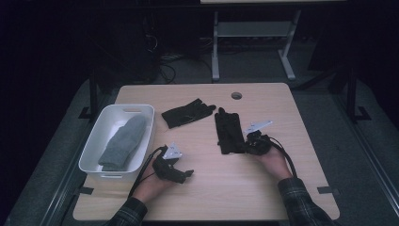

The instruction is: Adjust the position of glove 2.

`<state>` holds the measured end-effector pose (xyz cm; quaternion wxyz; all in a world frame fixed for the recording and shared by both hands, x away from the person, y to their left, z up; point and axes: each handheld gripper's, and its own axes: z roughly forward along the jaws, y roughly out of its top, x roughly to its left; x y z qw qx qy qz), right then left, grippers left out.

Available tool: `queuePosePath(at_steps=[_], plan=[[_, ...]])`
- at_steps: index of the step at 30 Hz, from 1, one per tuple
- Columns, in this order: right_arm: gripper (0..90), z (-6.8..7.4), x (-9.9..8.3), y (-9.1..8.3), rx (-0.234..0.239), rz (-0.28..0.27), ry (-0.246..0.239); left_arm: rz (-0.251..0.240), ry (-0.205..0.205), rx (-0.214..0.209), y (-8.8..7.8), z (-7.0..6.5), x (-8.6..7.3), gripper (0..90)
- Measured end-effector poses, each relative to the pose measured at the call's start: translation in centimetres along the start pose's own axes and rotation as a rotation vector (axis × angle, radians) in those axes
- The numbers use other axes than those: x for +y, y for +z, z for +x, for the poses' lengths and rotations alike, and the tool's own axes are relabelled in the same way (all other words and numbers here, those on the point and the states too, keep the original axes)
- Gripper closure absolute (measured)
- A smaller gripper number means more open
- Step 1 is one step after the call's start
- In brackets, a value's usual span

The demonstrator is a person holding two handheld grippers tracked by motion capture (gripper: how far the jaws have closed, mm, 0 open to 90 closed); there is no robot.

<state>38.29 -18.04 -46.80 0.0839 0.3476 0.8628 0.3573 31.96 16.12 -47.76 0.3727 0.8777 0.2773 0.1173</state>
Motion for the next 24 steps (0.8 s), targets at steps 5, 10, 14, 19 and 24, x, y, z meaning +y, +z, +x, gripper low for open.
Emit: queuePosePath(at_steps=[5,10,14,19,24], plan=[[90.0,0.5,-0.7,-0.8,-0.001,0.018,-0.008,-0.002,0.001,0.000,0.0,0.0,0.0,12.2],[90.0,1.0,-1.5,-1.7,-0.001,0.037,-0.011,-0.005,0.002,0.001,0.1,0.0,0.0,12.2],[90.0,1.5,-2.4,-2.5,0.004,0.038,-0.007,-0.005,0.001,0.001,0.1,0.0,0.0,12.2],[89.9,2.2,-3.7,-3.6,0.019,0.041,-0.003,-0.004,0.006,0.003,0.0,0.0,0.0,12.2],[89.7,3.1,-4.8,-4.7,0.023,0.054,-0.014,0.003,0.007,0.000,0.0,0.1,0.0,12.2]])
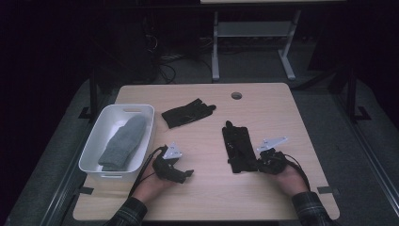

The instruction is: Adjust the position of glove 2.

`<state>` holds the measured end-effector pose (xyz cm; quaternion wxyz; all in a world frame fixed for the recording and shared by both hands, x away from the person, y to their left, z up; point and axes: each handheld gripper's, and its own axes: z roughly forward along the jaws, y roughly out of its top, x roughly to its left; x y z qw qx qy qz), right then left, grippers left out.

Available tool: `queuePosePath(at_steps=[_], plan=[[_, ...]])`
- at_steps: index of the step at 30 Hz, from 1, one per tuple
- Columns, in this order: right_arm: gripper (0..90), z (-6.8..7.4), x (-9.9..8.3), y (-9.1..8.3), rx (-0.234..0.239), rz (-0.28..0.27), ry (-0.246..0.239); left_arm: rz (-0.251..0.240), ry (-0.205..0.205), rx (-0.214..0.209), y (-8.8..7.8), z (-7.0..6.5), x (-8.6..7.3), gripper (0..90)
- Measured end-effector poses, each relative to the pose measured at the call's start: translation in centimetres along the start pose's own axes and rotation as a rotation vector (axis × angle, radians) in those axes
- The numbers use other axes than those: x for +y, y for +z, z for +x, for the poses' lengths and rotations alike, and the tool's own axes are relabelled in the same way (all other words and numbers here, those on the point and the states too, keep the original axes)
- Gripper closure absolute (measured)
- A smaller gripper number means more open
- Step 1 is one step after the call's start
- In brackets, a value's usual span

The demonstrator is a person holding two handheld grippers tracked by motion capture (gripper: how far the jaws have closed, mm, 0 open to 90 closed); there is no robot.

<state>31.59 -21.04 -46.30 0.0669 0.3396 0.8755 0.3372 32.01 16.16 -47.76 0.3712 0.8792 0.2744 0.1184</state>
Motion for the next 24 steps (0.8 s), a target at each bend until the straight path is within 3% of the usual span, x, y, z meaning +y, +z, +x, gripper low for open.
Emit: queuePosePath(at_steps=[14,19,24], plan=[[90.0,2.5,-2.9,-2.5,0.019,0.023,-0.015,-0.003,-0.011,0.000,0.0,-0.1,0.0,12.2],[90.0,1.9,-1.8,-3.0,0.015,-0.048,-0.016,-0.008,-0.009,0.001,0.1,-0.1,0.0,12.2],[90.0,0.3,0.1,-2.5,-0.007,-0.089,-0.007,-0.006,-0.008,0.001,0.0,-0.1,0.0,12.2]])
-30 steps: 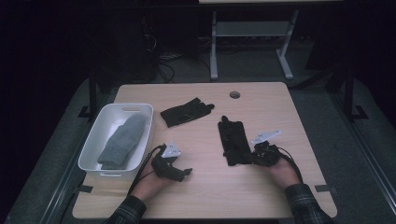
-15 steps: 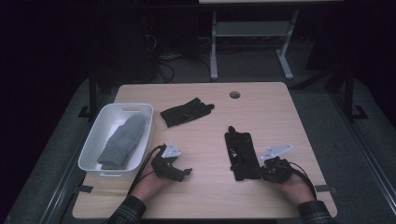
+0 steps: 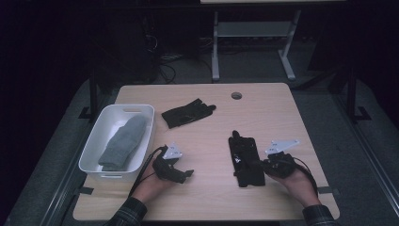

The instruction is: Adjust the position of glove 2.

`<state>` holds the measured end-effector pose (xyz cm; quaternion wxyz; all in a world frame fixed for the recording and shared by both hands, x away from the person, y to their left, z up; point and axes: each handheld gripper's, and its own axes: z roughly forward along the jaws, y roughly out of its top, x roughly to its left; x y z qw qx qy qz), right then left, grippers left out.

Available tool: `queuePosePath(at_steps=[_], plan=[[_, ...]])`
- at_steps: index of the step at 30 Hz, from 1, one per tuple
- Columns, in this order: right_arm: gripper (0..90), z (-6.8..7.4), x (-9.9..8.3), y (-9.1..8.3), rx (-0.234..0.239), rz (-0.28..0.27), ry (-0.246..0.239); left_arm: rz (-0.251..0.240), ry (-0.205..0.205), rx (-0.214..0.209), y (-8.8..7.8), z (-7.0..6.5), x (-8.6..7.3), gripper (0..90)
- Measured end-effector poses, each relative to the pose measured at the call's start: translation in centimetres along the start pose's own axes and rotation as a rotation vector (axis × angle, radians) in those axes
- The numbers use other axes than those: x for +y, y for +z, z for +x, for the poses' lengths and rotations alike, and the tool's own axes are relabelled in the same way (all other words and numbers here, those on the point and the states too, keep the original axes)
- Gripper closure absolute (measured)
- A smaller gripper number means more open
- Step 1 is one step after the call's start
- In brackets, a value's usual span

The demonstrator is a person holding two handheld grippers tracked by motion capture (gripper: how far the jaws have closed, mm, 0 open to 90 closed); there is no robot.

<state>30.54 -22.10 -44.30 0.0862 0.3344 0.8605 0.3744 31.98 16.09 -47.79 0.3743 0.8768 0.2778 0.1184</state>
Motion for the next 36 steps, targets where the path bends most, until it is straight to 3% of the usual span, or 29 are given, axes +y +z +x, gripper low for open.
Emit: queuePosePath(at_steps=[10,17,27,36], plan=[[90.0,-1.6,3.1,3.4,-0.004,0.005,-0.008,0.003,0.002,0.000,0.0,0.0,0.1,12.2],[90.0,-1.7,3.4,5.9,-0.022,0.075,-0.038,0.002,0.002,-0.001,0.1,0.0,0.1,12.2],[90.0,-1.1,2.1,4.8,-0.026,0.069,-0.008,0.002,0.003,-0.001,0.1,0.0,0.1,12.2],[90.0,0.9,0.4,3.1,-0.036,0.096,0.001,0.004,0.005,-0.002,0.0,0.0,0.1,12.2]])
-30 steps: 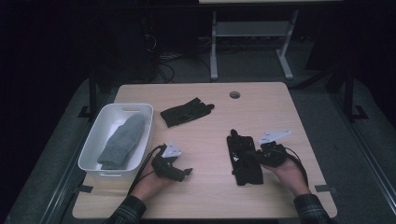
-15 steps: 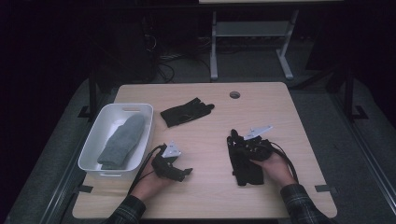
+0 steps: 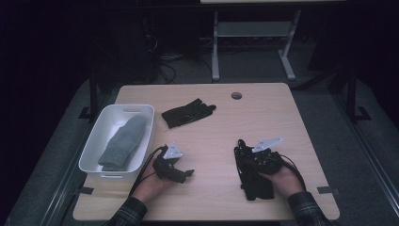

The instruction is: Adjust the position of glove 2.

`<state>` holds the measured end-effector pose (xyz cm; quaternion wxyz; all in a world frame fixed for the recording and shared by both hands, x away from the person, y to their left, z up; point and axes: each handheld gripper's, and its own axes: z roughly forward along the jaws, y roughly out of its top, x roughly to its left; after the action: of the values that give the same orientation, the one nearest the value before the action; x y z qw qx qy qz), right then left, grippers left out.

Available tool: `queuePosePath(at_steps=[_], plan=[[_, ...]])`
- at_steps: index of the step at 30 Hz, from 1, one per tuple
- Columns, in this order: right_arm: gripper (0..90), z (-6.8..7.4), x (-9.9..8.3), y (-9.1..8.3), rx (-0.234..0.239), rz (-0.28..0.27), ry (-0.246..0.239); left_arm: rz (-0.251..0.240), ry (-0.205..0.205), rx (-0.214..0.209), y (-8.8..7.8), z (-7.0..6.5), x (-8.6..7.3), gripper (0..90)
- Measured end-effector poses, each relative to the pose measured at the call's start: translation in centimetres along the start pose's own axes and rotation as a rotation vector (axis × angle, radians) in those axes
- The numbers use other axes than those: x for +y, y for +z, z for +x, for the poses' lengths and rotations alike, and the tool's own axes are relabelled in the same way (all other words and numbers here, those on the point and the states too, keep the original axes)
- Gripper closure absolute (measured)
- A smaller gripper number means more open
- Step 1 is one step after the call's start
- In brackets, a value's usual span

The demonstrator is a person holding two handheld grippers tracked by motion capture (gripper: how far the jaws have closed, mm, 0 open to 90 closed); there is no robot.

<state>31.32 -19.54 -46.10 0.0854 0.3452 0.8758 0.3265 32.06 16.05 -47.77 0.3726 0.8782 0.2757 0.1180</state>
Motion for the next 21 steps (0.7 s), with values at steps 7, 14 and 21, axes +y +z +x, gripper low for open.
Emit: queuePosePath(at_steps=[7,14,21], plan=[[89.7,1.2,-1.3,-1.0,0.004,0.003,-0.009,-0.001,0.003,0.003,0.0,0.0,0.0,12.2],[80.5,0.1,-1.1,-3.1,-0.045,-0.097,0.010,-0.003,-0.001,0.002,0.0,0.0,0.0,12.2],[48.7,-2.9,-2.9,-4.3,-0.138,-0.127,0.108,0.006,0.001,0.003,0.0,0.0,0.0,12.2]])
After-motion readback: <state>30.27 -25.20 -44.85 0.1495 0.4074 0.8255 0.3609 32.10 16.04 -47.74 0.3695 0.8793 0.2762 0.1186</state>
